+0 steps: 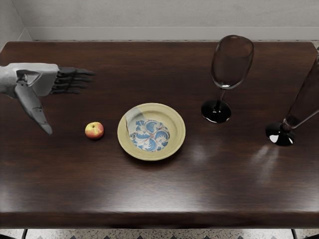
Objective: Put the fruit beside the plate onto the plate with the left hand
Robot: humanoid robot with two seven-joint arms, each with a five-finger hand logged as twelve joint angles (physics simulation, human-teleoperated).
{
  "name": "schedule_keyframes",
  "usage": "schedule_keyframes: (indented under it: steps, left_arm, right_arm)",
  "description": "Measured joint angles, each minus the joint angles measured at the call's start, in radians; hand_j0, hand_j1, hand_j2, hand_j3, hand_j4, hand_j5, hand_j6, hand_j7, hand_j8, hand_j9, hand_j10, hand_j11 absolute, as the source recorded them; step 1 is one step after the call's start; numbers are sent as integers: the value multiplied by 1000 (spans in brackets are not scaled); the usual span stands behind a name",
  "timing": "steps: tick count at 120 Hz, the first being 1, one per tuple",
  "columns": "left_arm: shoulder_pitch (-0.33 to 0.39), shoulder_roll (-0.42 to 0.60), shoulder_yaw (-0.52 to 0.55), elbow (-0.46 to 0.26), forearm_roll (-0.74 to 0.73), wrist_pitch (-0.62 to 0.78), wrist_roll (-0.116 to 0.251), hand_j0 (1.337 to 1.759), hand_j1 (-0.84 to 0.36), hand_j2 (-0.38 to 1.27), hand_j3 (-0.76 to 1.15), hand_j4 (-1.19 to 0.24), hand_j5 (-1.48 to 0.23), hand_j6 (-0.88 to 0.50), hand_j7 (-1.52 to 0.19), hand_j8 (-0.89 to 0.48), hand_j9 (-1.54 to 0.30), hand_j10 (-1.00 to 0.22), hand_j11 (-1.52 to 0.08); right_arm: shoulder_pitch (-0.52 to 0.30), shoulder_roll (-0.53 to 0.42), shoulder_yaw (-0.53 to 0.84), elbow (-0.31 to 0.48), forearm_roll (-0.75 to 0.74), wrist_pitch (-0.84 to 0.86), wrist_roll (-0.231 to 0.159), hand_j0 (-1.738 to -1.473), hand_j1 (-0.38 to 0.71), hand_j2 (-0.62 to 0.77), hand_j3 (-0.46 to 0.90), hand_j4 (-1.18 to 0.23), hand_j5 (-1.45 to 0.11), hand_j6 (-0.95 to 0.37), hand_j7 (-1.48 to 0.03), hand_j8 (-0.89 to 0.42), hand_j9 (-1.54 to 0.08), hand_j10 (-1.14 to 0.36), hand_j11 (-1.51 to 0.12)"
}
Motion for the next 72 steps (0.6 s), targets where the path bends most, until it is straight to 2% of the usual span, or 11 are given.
schedule_keyframes:
  steps: [10, 15, 20, 27, 30, 35, 40, 52, 65, 72]
  left_arm:
    - [-1, -2, -1, -11, 2, 0, 6, 1658, 328, 4, 0, -22, -25, -22, -25, -22, -25, -22, -24]
    - [-7, -4, -2, -15, 2, 0, 35, 1658, 328, 4, 0, -22, -25, -23, -25, -23, -25, -22, -24]
    - [-37, -26, -5, -18, 3, -1, 89, 1658, 328, 5, 0, -22, -25, -23, -25, -23, -25, -22, -24]
    - [-95, -141, -6, -21, 15, 0, 210, 1658, 328, 5, 0, -23, -25, -24, -25, -24, -25, -23, -25]
    - [-108, -159, -7, -22, 55, 0, 251, 1658, 327, 4, 0, -23, -25, -24, -25, -23, -25, -23, -25]
    - [-111, -172, -8, -30, 128, 0, 300, 1658, 327, 4, 0, -23, -25, -24, -25, -23, -25, -22, -25]
    - [-115, -167, -12, -53, 189, 6, 334, 1658, 327, 4, 0, -23, -25, -24, -25, -24, -25, -23, -25]
    - [-103, -185, -19, -133, 387, 139, 376, 1658, 327, 4, 0, -23, -25, -24, -25, -24, -25, -23, -25]
    - [6, -265, -17, -176, 615, 343, 392, 1658, 327, 4, 0, -23, -26, -25, -25, -24, -25, -23, -25]
    - [26, -270, -16, -186, 699, 424, 396, 1658, 327, 5, 0, -24, -26, -26, -26, -25, -25, -24, -25]
  right_arm:
    - [0, 0, 0, 0, 0, 0, -4, -1658, -349, 0, 0, 0, 0, 0, 0, 0, 0, 0, 0]
    - [0, 0, 0, 0, 0, 1, -5, -1658, -349, 0, 0, 0, 0, 0, 0, 0, 0, 0, 0]
    - [0, 0, 0, 0, 0, 1, -6, -1658, -349, 0, 0, 0, 0, 0, 0, 0, 0, 0, 0]
    - [0, 0, 0, 0, 0, 1, -6, -1658, -349, 0, 0, 0, 0, 0, 0, 0, 0, 0, 0]
    - [-1, 0, 0, 1, 0, 1, -6, -1658, -349, 0, 0, 0, 0, 0, 0, 0, 0, 0, 0]
    - [-2, 0, 0, 0, 0, 1, -7, -1658, -349, 0, 0, 0, 0, 0, 0, 0, 0, 0, 0]
    - [-2, 0, 0, 0, 0, 1, -7, -1658, -349, 0, 0, 0, 0, 0, 0, 0, 0, 0, 0]
    - [-5, 0, 0, 0, 0, 1, -7, -1658, -349, 0, 0, 0, 0, 0, 0, 0, 0, 0, 0]
    - [-8, 0, 0, 0, 0, 1, -7, -1658, -349, 0, 0, 0, 0, 0, 0, 0, 0, 0, 0]
    - [-8, 0, 0, 0, 0, 1, -8, -1658, -349, 0, 0, 0, 0, 0, 0, 0, 0, 0, 0]
